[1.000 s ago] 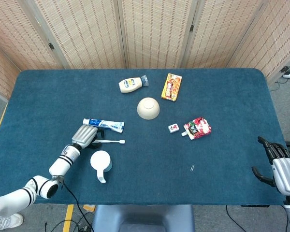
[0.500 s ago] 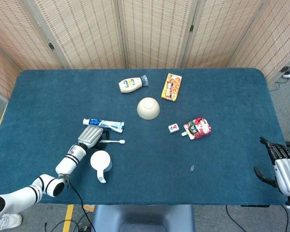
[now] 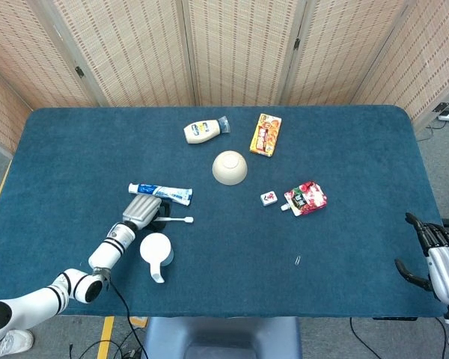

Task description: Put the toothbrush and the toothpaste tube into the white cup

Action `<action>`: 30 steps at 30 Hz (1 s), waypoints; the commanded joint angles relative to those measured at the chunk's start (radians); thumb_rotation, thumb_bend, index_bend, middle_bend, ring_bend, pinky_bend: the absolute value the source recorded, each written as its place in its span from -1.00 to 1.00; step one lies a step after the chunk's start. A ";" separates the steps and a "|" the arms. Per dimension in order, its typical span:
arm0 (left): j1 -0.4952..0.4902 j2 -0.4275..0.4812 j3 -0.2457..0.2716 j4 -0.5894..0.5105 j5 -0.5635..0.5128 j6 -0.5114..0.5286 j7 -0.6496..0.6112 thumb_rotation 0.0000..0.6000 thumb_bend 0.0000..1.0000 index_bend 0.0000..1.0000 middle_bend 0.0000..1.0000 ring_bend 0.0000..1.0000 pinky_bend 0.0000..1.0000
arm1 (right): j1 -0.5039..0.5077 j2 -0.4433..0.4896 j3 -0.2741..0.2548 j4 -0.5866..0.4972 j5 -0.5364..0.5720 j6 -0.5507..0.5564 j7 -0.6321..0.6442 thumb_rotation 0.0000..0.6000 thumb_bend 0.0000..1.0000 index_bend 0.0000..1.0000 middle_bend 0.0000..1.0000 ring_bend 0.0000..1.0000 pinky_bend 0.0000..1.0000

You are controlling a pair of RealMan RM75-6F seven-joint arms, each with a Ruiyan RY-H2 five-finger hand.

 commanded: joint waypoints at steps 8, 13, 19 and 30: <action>0.002 0.004 0.003 -0.005 -0.009 0.001 -0.004 1.00 0.01 0.21 1.00 0.88 1.00 | -0.002 -0.002 -0.001 0.004 0.000 -0.002 0.006 1.00 -0.58 -0.93 -0.62 -0.59 -0.64; 0.017 0.038 -0.004 -0.037 -0.005 0.026 -0.037 1.00 0.01 0.23 1.00 0.88 1.00 | -0.005 0.000 -0.001 0.000 -0.003 0.004 0.004 1.00 -0.58 -0.93 -0.62 -0.59 -0.64; 0.067 0.162 -0.024 -0.167 0.029 0.103 -0.145 1.00 0.01 0.25 1.00 0.88 1.00 | -0.007 0.002 -0.002 -0.007 -0.014 0.014 0.000 1.00 -0.58 -0.93 -0.62 -0.59 -0.64; 0.146 0.406 -0.056 -0.468 0.143 0.178 -0.531 1.00 0.01 0.28 1.00 0.88 1.00 | 0.009 -0.006 0.001 -0.011 -0.027 -0.002 -0.010 1.00 -0.58 -0.93 -0.62 -0.59 -0.64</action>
